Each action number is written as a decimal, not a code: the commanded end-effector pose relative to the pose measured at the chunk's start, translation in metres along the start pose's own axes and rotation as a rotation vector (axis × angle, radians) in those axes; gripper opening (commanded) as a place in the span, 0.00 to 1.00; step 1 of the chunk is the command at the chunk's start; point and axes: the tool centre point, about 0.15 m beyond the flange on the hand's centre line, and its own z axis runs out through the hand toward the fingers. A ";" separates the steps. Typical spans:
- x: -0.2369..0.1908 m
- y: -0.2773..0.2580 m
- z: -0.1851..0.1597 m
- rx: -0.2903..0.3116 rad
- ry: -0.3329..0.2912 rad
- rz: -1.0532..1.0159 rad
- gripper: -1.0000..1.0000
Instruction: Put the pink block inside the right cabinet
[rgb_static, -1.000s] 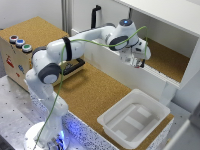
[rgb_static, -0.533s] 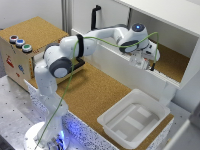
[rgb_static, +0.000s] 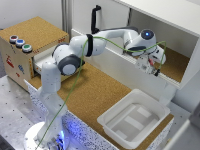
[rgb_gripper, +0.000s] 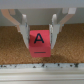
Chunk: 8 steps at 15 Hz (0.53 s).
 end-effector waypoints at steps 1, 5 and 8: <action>0.049 0.002 0.036 -0.045 -0.017 -0.037 0.00; 0.043 -0.008 0.025 -0.050 0.035 -0.025 1.00; 0.017 -0.016 -0.003 -0.068 0.099 -0.019 1.00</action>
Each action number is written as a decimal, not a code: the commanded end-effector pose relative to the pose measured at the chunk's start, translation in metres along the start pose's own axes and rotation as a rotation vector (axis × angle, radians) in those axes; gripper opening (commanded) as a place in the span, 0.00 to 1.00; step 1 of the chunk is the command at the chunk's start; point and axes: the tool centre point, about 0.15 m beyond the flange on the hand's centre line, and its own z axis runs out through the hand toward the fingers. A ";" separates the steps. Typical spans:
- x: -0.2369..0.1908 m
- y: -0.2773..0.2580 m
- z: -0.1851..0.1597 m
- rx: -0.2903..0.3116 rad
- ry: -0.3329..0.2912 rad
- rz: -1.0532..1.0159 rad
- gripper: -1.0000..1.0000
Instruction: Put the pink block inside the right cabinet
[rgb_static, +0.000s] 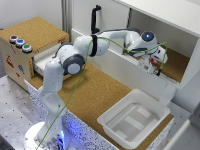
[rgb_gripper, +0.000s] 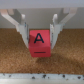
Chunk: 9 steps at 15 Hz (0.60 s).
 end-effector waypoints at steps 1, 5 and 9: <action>-0.011 -0.012 -0.030 -0.045 0.060 0.000 1.00; -0.023 -0.017 -0.070 -0.065 0.076 -0.037 1.00; -0.063 -0.028 -0.105 0.021 -0.002 -0.102 1.00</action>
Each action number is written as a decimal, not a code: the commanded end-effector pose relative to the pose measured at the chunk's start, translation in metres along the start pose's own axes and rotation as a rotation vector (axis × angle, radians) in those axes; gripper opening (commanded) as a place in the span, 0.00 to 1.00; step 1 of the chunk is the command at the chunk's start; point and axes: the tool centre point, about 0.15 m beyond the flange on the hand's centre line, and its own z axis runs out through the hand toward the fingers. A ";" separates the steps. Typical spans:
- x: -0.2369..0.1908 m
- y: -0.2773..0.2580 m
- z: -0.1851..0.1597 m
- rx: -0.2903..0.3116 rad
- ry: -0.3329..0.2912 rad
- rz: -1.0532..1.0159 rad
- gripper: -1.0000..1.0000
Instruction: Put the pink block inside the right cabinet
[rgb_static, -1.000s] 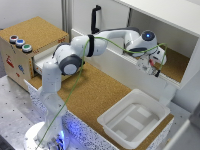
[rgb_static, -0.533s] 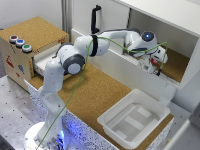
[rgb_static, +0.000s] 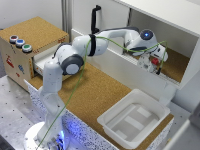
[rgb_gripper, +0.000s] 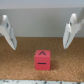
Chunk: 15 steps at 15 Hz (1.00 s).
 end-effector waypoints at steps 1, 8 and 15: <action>-0.065 -0.032 -0.059 0.011 -0.040 -0.091 1.00; -0.140 -0.066 -0.099 0.105 -0.157 -0.103 1.00; -0.203 -0.141 -0.115 0.112 -0.355 -0.166 1.00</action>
